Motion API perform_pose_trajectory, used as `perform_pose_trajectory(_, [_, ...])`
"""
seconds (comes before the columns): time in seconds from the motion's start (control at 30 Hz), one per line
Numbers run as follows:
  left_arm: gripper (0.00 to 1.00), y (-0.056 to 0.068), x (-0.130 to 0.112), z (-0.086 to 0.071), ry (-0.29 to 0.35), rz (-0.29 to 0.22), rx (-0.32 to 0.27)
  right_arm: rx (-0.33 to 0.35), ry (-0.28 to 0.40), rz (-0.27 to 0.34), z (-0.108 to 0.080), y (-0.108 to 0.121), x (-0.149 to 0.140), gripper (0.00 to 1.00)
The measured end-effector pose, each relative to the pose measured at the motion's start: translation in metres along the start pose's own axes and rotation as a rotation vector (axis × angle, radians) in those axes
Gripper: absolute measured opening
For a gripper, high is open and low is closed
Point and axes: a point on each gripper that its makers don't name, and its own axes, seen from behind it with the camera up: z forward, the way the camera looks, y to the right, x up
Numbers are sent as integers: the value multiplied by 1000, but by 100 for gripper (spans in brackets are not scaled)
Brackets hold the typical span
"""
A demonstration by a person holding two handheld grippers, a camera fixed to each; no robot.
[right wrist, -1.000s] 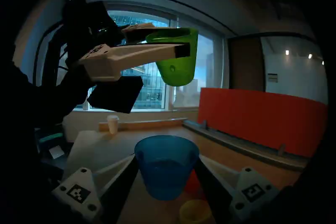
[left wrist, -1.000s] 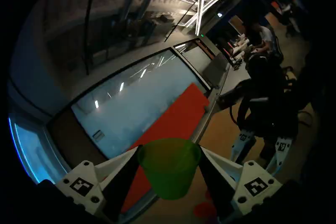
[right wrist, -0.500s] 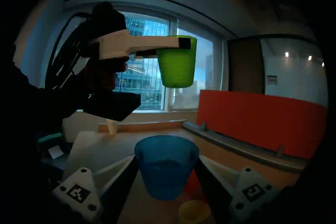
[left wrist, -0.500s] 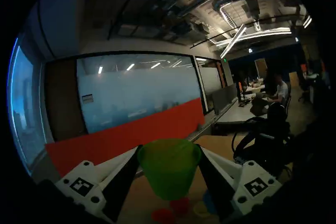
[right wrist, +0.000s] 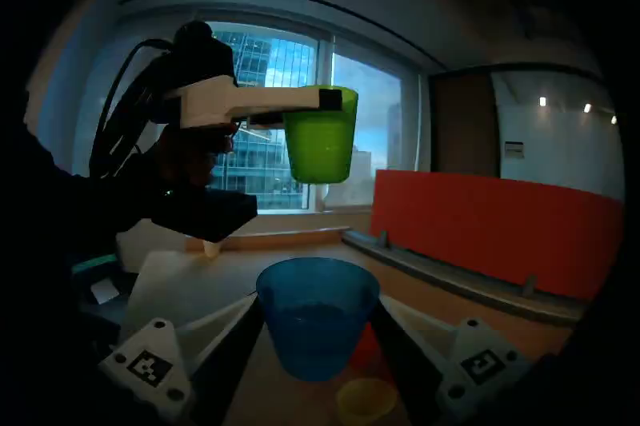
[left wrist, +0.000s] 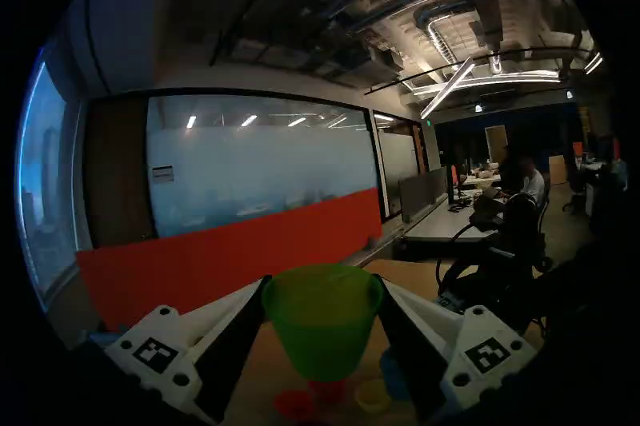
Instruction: Pour water
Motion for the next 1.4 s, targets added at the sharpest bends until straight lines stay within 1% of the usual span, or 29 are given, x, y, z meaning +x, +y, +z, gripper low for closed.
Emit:
perform_pose_trajectory(0.3, [90, -1, -21, -7, -14, -31, 5, -17, -28, 2, -12, 6, -5, 89])
perform_pose_trajectory(0.4, [90, -1, -27, -10, -19, -41, 8, -31, -37, 3, -19, 11, -6, 89])
perform_pose_trajectory(0.6, [90, 3, -43, -16, -36, -68, 0, -64, -46, 6, -34, 23, -5, 89])
perform_pose_trajectory(0.87, [90, 7, -68, -21, -61, -71, -2, -105, -73, -1, -56, 39, -7, 89])
perform_pose_trajectory(1.0, [90, 6, -81, -24, -72, -74, -2, -126, -86, -5, -65, 48, -8, 89])
perform_pose_trajectory(1.2, [90, 8, -98, -26, -87, -76, -11, -162, -78, 0, -77, 62, 1, 89])
perform_pose_trajectory(1.4, [90, 11, -111, -33, -101, -62, -18, -196, -79, -4, -90, 74, 6, 89])
